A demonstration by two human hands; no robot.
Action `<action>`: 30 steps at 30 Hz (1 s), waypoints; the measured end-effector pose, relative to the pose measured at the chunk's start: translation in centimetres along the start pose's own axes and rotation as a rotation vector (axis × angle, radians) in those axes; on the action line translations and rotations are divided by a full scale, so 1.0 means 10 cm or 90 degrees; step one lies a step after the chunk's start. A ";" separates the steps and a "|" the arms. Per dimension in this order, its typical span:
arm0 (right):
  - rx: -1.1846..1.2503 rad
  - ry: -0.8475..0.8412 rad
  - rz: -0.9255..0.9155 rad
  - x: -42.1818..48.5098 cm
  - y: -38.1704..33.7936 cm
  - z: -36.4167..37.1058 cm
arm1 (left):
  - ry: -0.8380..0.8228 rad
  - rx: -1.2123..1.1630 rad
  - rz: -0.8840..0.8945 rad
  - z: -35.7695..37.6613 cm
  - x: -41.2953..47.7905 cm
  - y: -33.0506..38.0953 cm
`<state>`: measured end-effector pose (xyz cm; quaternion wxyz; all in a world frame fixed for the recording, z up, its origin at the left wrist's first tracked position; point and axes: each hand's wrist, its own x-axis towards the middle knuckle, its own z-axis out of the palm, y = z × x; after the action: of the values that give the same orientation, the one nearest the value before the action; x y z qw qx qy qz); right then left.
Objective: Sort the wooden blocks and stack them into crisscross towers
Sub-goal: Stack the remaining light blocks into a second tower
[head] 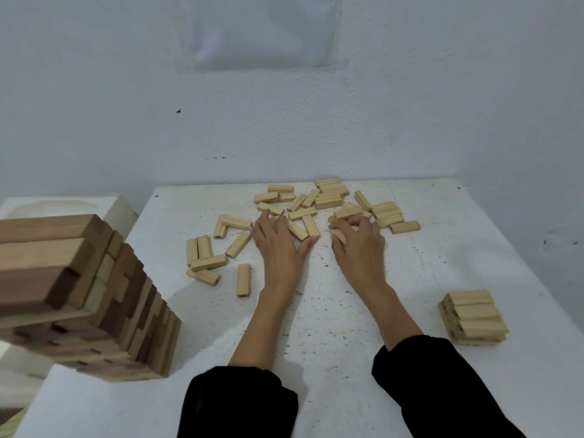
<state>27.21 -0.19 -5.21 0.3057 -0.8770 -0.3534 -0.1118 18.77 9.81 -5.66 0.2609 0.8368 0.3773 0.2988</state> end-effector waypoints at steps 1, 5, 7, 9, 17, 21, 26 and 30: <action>-0.014 -0.008 -0.004 -0.02 0.00 0.00 | -0.008 -0.006 -0.008 -0.01 0.00 0.00; 0.010 -0.030 0.003 -0.09 0.02 -0.09 | -0.015 -0.020 -0.004 -0.02 0.01 0.00; 0.029 -0.025 0.010 -0.16 0.03 -0.15 | -0.008 -0.033 0.005 -0.03 0.00 0.00; 0.040 -0.020 0.012 -0.28 0.04 -0.22 | 0.020 -0.033 0.037 -0.05 -0.04 0.01; 0.005 -0.034 -0.015 -0.78 0.07 -0.48 | 0.003 -0.044 0.130 -0.24 -0.39 0.09; 0.003 -0.038 -0.022 -0.98 0.10 -0.58 | -0.045 -0.057 0.114 -0.40 -0.59 0.02; 0.017 -0.050 -0.017 -1.10 0.11 -0.65 | -0.130 -0.052 0.120 -0.59 -0.90 -0.02; 0.038 -0.088 -0.025 -1.10 0.08 -0.69 | -0.190 -0.045 0.139 -0.69 -1.09 -0.10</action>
<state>19.94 -10.92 -4.68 0.3044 -0.8659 -0.3941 -0.0464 7.62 3.33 -4.88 0.3094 0.8981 0.2303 0.2113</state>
